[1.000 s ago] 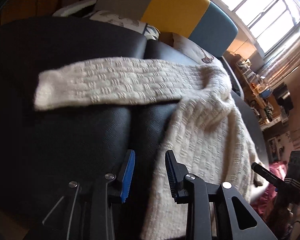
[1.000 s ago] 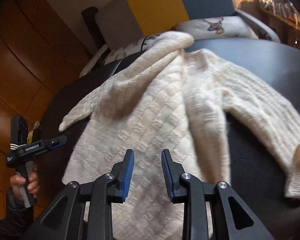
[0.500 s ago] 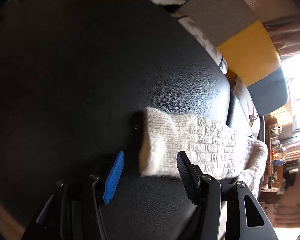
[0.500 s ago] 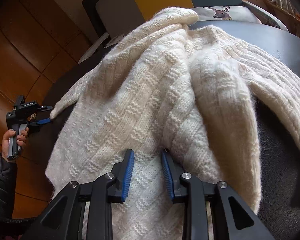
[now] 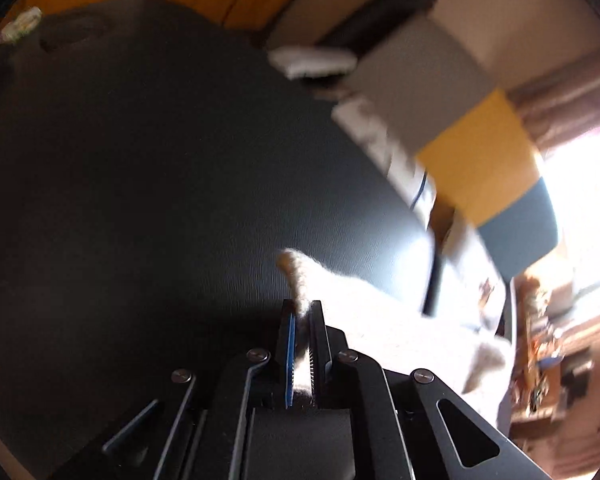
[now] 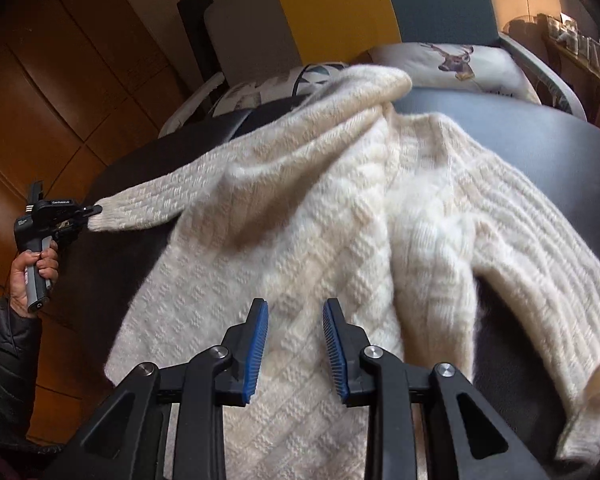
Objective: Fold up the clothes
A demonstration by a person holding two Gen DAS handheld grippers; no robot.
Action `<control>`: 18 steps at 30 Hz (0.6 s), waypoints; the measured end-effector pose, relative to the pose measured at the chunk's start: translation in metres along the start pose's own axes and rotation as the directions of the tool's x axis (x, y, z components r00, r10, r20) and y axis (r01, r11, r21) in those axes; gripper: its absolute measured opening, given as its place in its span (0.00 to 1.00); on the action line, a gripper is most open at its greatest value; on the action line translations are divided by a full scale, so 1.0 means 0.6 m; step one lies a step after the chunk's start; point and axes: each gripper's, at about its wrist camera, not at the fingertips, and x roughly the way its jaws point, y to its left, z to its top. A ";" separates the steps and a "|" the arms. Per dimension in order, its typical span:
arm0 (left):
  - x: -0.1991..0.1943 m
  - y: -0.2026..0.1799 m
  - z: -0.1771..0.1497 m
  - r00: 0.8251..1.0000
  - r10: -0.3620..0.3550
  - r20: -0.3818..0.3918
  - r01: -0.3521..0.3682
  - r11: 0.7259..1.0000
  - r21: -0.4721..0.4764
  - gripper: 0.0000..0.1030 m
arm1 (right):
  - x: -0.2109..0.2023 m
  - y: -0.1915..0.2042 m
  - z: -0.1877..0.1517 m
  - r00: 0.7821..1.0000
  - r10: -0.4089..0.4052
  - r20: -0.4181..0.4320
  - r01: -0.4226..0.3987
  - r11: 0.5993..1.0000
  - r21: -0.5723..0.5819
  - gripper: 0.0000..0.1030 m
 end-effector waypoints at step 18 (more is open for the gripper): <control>-0.061 0.155 0.051 0.953 0.302 -0.014 -0.302 0.949 -0.090 0.07 | 0.085 -0.082 0.156 0.998 0.054 0.020 -0.057 0.974 0.219 0.28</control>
